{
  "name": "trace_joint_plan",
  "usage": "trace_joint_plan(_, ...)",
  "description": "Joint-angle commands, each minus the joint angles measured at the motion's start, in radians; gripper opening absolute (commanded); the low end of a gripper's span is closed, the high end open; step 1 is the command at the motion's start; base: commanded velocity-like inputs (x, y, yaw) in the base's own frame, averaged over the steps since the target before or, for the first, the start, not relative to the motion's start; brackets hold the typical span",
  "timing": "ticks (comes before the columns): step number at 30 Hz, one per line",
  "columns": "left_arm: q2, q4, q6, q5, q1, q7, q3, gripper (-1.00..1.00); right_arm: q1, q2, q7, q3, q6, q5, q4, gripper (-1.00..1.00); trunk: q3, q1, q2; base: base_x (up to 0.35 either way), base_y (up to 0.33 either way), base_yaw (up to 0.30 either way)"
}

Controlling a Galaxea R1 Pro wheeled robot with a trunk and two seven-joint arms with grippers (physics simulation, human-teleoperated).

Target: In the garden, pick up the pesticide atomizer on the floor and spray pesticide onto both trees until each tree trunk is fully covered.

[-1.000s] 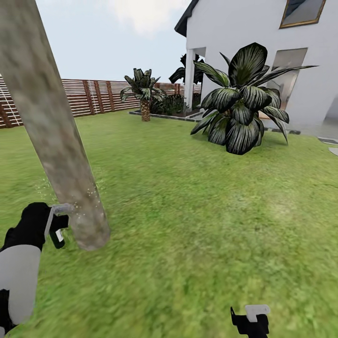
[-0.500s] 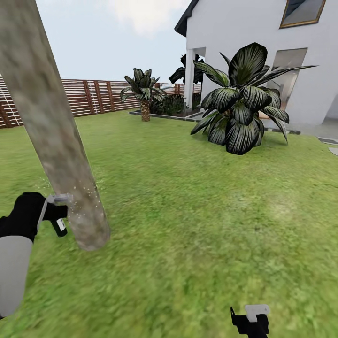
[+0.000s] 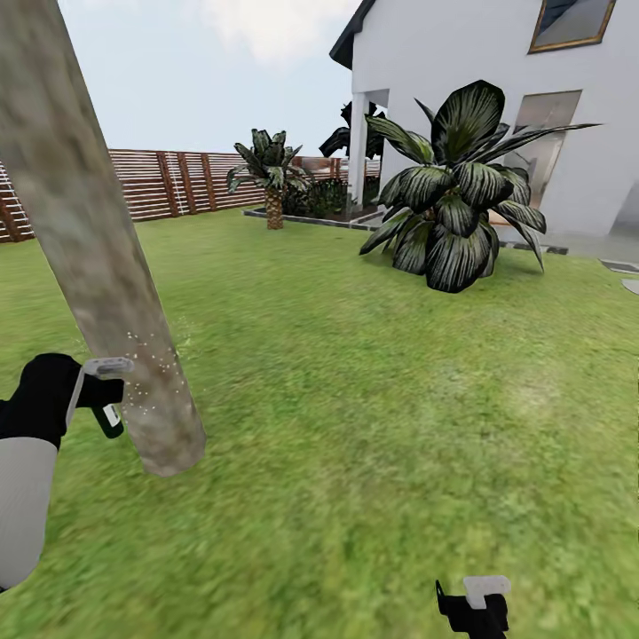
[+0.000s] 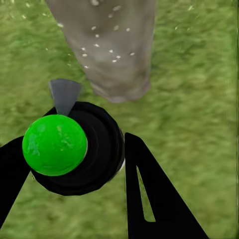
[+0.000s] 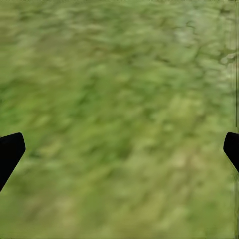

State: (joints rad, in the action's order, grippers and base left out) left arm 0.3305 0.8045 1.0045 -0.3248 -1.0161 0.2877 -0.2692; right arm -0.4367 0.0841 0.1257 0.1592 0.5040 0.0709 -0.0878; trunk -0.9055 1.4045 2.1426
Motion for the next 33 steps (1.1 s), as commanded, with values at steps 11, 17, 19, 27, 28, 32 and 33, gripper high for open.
trace_joint_plan(11,0.002,0.001,0.003,-0.010,-0.001,0.010,-0.002,-1.00,0.000,0.000,0.003,0.009,0.001,0.007,0.000,1.00,-0.001,0.000,0.000,0.008,-0.273,0.000)
trace_joint_plan(17,0.002,0.001,0.003,-0.010,0.000,0.010,-0.002,-1.00,0.000,0.000,0.003,0.008,0.002,0.008,0.000,1.00,-0.001,0.000,0.000,0.000,-0.277,0.000)
trace_joint_plan(19,0.002,0.001,0.003,-0.011,0.000,0.010,-0.001,-1.00,0.000,-0.001,0.003,0.008,0.002,0.008,0.000,1.00,-0.001,0.000,0.000,0.000,-0.277,0.051)
trace_joint_plan(27,0.000,-0.001,0.002,-0.013,0.016,0.008,0.000,-1.00,0.000,-0.002,0.003,0.010,0.002,0.007,0.000,1.00,-0.001,0.000,0.000,0.066,-0.272,0.255)
trace_joint_plan(28,0.000,-0.002,0.002,-0.013,0.017,0.008,0.001,-1.00,0.000,-0.002,0.003,0.010,0.002,0.007,0.000,1.00,-0.001,0.000,0.000,0.161,-0.255,0.277)
trace_joint_plan(32,-0.003,-0.011,-0.003,-0.012,0.045,0.001,-0.002,-1.00,0.000,-0.003,0.003,0.010,0.002,0.007,0.000,1.00,-0.001,0.000,0.000,0.166,-0.252,0.215)
trace_joint_plan(33,-0.004,-0.011,-0.004,-0.012,0.052,0.000,-0.003,-1.00,0.000,-0.003,0.003,0.010,0.002,0.007,0.000,1.00,-0.001,0.000,0.000,0.168,-0.251,0.075)
